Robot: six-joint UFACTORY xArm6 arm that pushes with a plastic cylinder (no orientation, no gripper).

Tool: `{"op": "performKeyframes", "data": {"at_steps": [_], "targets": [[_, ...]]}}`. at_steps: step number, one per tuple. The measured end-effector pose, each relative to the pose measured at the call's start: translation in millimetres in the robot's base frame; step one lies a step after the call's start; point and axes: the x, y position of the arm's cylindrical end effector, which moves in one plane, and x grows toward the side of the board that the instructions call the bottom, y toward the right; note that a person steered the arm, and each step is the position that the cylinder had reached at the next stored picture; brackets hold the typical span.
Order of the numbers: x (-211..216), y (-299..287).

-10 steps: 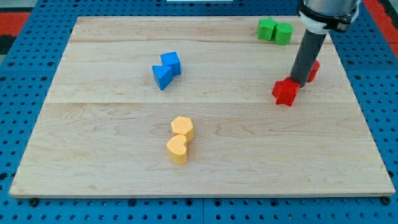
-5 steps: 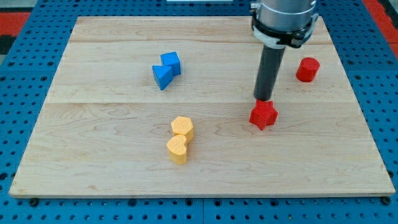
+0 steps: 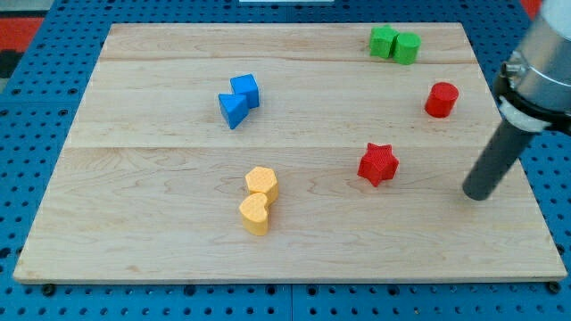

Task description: Move red star towards center

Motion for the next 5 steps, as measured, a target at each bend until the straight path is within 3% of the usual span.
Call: {"op": "performKeyframes", "data": {"at_steps": [2,3,5], "targets": [[-10,-97],[-49,-103],[-65,-117]]}}
